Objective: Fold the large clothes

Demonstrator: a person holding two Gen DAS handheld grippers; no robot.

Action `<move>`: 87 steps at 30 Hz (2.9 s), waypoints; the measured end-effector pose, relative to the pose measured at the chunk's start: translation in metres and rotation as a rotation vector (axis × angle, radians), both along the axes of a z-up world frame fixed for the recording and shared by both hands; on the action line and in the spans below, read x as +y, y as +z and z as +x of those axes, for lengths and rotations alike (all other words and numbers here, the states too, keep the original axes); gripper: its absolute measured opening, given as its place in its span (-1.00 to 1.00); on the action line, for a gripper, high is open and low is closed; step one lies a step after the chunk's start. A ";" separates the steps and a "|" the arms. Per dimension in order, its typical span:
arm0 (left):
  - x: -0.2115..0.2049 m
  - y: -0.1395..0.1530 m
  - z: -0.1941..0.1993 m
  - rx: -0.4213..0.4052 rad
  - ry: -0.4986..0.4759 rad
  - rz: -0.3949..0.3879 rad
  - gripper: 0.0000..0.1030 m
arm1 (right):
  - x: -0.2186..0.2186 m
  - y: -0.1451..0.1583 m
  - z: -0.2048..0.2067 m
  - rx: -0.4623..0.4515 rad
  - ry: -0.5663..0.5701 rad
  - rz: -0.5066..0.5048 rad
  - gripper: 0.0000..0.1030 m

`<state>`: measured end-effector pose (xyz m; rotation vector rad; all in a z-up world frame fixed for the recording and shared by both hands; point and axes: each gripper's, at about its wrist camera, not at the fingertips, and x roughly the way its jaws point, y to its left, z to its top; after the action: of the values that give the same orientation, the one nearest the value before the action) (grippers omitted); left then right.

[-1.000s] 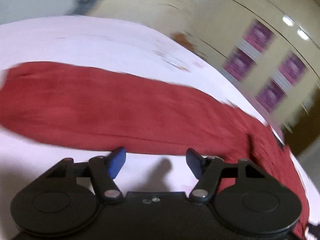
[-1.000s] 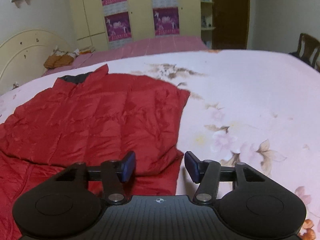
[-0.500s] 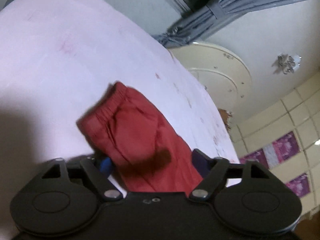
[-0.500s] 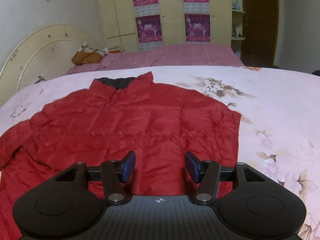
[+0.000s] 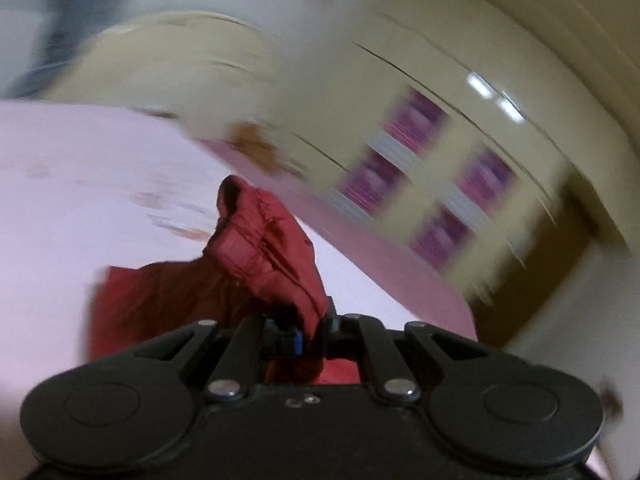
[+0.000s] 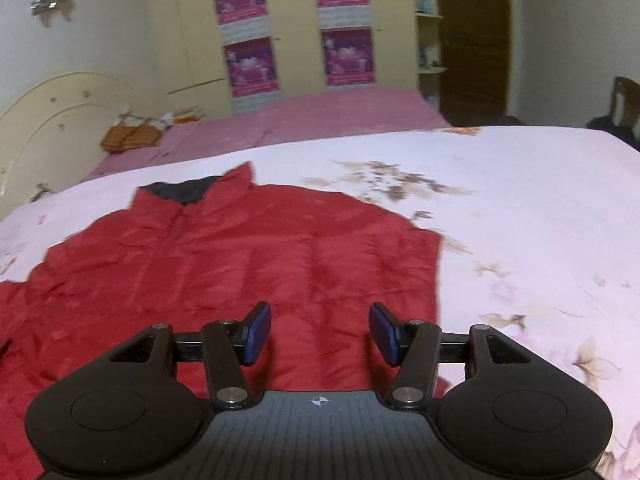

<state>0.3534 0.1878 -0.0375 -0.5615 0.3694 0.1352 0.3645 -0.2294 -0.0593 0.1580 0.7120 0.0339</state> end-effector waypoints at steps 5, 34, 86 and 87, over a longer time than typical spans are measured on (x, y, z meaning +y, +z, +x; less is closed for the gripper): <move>-0.098 -0.011 0.056 0.088 -0.256 0.136 -0.86 | -0.027 0.002 -0.009 -0.057 -0.099 -0.008 0.90; -0.297 -0.058 0.064 0.225 -0.840 0.274 0.36 | -0.156 0.010 -0.072 -0.007 -0.379 0.109 0.90; -0.060 -0.097 0.136 0.308 -0.439 0.485 0.51 | 0.056 -0.046 0.056 0.039 0.131 -0.073 -0.37; -0.061 -0.097 0.135 0.310 -0.439 0.489 0.51 | 0.055 -0.048 0.056 0.032 0.118 -0.068 -0.37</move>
<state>0.4888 0.1267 -0.1350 0.0346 0.7263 -0.1126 0.4207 -0.1739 -0.1075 0.0511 0.7527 0.1204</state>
